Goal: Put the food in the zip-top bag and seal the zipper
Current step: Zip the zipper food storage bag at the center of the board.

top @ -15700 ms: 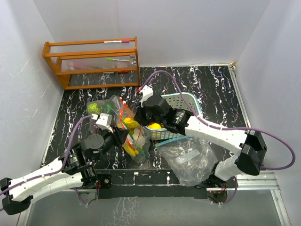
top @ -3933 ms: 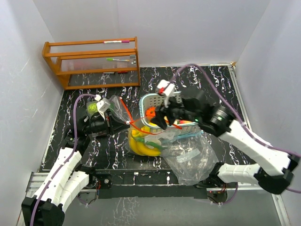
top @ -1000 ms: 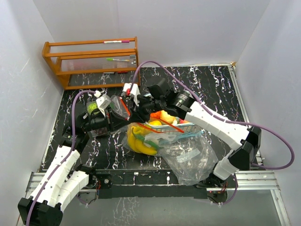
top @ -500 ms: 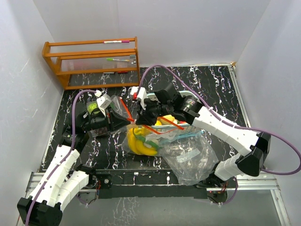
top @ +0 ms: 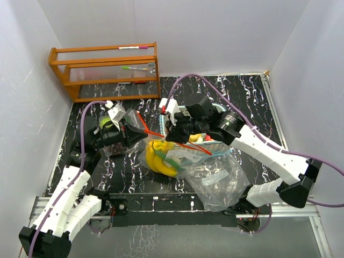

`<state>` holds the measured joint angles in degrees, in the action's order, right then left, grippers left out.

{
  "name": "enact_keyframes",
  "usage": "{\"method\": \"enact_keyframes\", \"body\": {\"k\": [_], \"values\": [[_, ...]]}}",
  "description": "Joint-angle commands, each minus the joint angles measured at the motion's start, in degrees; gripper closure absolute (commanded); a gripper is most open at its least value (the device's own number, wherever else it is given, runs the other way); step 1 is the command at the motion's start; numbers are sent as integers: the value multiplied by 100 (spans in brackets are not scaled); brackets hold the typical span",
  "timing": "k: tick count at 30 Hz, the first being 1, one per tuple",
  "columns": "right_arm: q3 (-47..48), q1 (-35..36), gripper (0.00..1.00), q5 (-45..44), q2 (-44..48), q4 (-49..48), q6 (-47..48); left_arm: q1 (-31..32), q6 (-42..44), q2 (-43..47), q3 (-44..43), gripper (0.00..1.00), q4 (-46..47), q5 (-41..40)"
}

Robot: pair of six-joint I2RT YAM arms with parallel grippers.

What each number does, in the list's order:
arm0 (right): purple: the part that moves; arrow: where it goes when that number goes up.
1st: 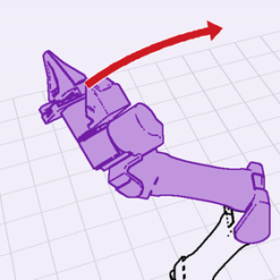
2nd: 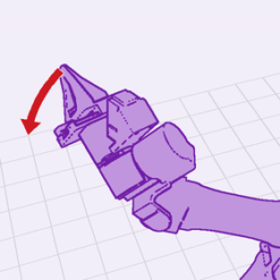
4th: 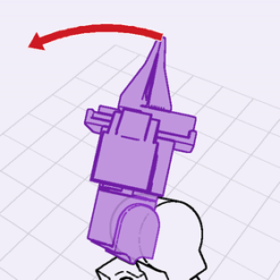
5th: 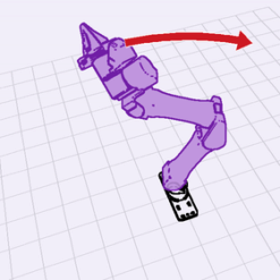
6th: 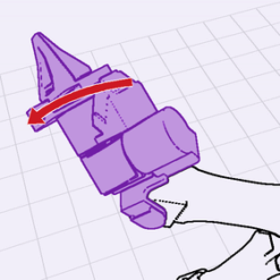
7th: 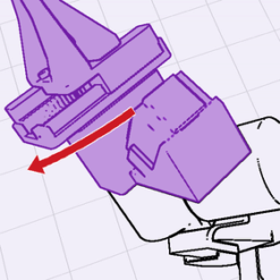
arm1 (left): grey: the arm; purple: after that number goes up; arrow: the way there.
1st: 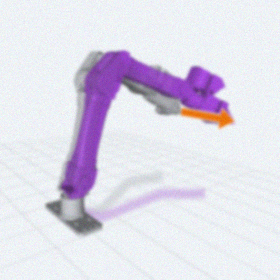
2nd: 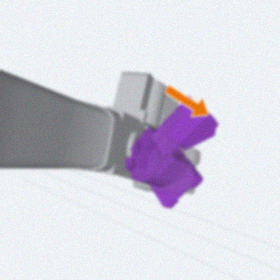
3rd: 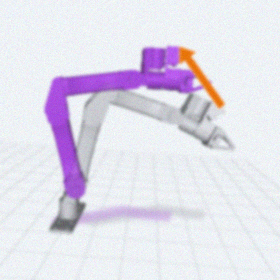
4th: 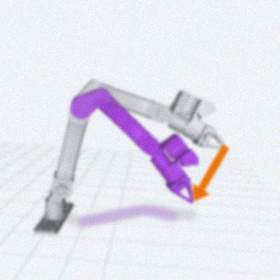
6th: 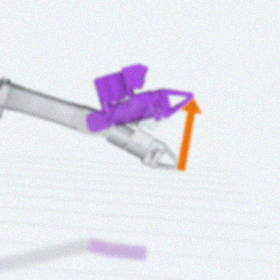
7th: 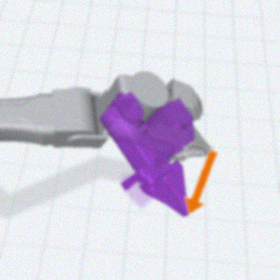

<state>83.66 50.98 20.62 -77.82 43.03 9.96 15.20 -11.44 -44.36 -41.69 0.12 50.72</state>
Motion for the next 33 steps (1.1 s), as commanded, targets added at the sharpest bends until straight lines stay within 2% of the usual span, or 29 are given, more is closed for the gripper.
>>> {"method": "enact_keyframes", "body": {"k": [1,13,33], "values": [[-112,-105,92,-506,483,266,-45,-44,-92,126,-181,100,201,-661],[-829,-148,92,-706,1273,321,-439,-44,-316,246,-124,100,170,-2009],[-1790,-155,92,-726,2536,528,-1300,-48,-565,260,-94,100,346,-2873]]}}
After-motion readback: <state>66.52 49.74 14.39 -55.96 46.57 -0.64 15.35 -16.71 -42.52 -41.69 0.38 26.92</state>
